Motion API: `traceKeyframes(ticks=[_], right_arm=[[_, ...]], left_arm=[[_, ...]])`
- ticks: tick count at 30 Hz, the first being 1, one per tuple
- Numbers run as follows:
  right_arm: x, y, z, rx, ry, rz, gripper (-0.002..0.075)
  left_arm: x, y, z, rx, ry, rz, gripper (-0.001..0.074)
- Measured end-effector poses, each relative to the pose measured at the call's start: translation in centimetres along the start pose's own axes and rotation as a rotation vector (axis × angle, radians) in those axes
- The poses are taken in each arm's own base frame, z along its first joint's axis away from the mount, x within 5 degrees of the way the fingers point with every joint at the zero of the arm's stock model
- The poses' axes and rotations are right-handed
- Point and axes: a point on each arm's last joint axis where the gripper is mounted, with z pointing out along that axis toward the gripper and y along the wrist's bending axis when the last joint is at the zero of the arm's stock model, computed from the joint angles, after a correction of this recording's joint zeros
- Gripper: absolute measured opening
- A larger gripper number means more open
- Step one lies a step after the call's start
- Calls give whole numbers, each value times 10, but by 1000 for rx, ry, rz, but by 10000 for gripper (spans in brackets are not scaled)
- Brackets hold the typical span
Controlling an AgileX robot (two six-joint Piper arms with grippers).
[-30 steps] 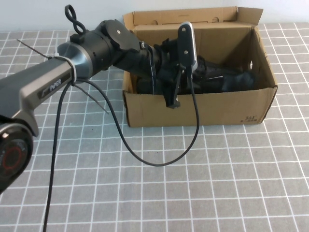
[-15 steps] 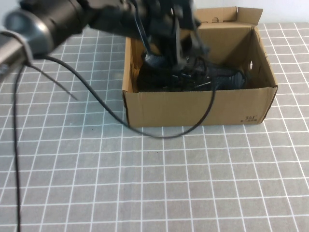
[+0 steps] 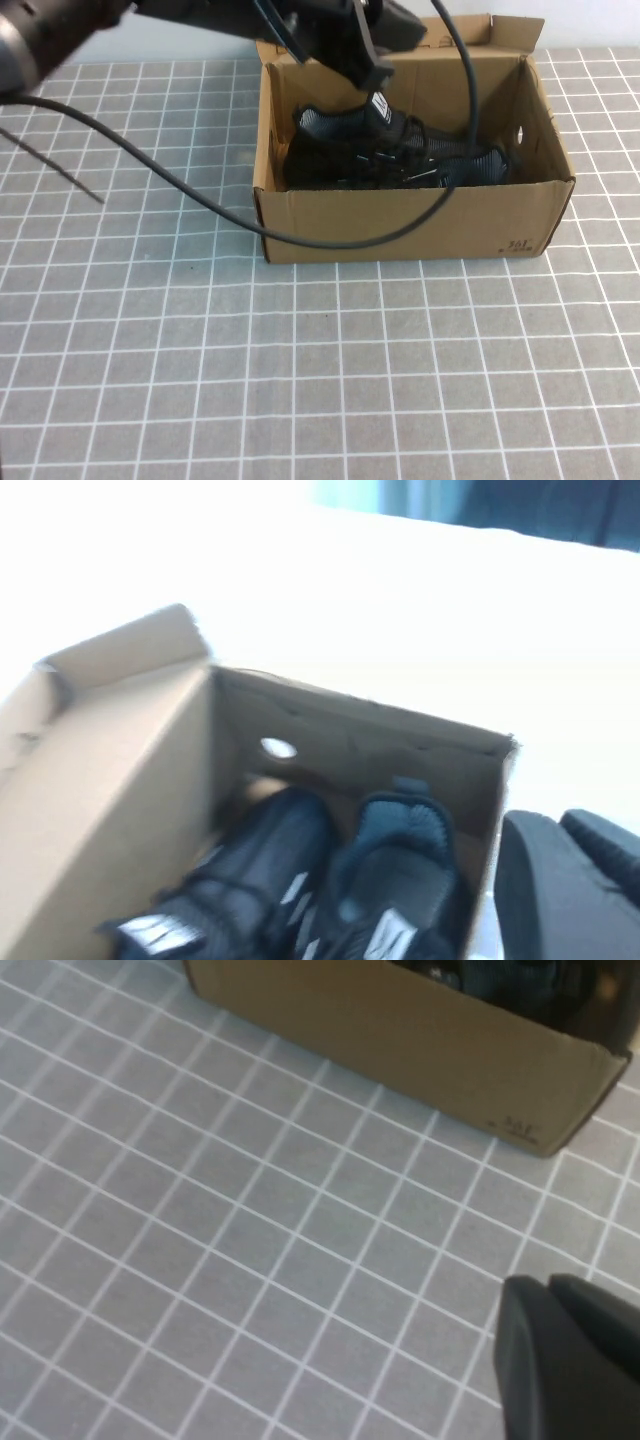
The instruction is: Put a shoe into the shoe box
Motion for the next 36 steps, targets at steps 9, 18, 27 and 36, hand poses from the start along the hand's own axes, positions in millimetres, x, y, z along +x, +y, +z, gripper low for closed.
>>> traceKeyframes(ticks=[9, 18, 27, 36], right_arm=[[31, 10, -55, -42, -98, 6, -16], [75, 16, -112, -47, -300, 6, -16], [107, 17, -118, -56, -554, 42, -16], [120, 11, -50, -136, -741, 175, -16]], left_arm=[[-23, -21, -94, -281, 63, -34, 0], [37, -99, -174, -499, -85, -96, 0], [137, -167, -206, -703, -317, -143, -1], [221, -197, -196, -822, -381, -221, -1]])
